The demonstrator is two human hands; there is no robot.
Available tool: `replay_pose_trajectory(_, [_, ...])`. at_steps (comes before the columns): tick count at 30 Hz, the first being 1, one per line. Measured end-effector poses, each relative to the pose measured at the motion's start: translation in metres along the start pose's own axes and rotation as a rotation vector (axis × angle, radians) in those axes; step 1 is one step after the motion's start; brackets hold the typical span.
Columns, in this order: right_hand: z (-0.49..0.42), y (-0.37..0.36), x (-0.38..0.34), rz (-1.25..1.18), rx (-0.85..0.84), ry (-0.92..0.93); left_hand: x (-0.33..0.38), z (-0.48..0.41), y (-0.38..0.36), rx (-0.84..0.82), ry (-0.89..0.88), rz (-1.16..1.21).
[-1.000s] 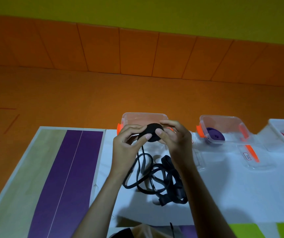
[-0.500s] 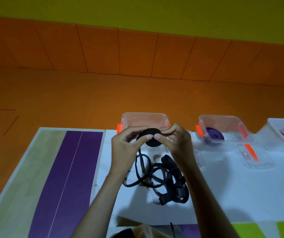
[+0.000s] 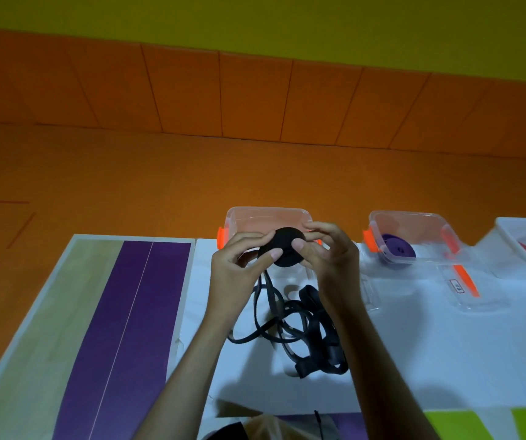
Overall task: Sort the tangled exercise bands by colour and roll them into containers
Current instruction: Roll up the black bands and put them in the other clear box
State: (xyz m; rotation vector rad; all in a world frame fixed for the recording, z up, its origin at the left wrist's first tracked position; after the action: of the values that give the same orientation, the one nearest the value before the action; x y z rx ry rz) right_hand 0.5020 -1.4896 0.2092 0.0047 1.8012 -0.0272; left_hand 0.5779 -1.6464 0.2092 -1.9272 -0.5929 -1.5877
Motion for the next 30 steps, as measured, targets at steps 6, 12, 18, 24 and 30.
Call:
replay_pose_trajectory(6, [-0.004,0.002,-0.001,0.119,-0.017,0.059,0.001,0.001,-0.001,0.009,0.027,0.019])
replay_pose_trajectory(12, [-0.005,0.002,-0.004,0.052,-0.074,0.015,0.0,-0.004,0.001,-0.042,-0.041,-0.01])
replay_pose_trajectory(18, [-0.009,0.002,-0.004,-0.007,0.039,0.016,-0.003,-0.001,-0.002,0.046,0.017,0.042])
replay_pose_trajectory(24, [-0.01,0.004,0.002,0.128,-0.057,0.018,-0.003,-0.009,0.0,0.044,0.012,0.019])
replay_pose_trajectory(30, [-0.01,0.0,-0.004,0.045,-0.047,0.05,-0.004,-0.007,0.003,-0.022,0.029,0.021])
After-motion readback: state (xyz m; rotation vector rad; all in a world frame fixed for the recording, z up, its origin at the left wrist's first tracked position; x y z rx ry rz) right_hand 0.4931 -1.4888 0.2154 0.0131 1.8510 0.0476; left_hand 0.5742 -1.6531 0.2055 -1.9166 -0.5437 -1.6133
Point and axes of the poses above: each hand's wrist, its own z-axis away from the middle knuckle, its own y-axis out of the back of the hand, x = y × z, the point moved 1 cm from there along -z, towards the middle knuckle, and after that the axes turned 14 degrees about x, right-handed, at the moved point
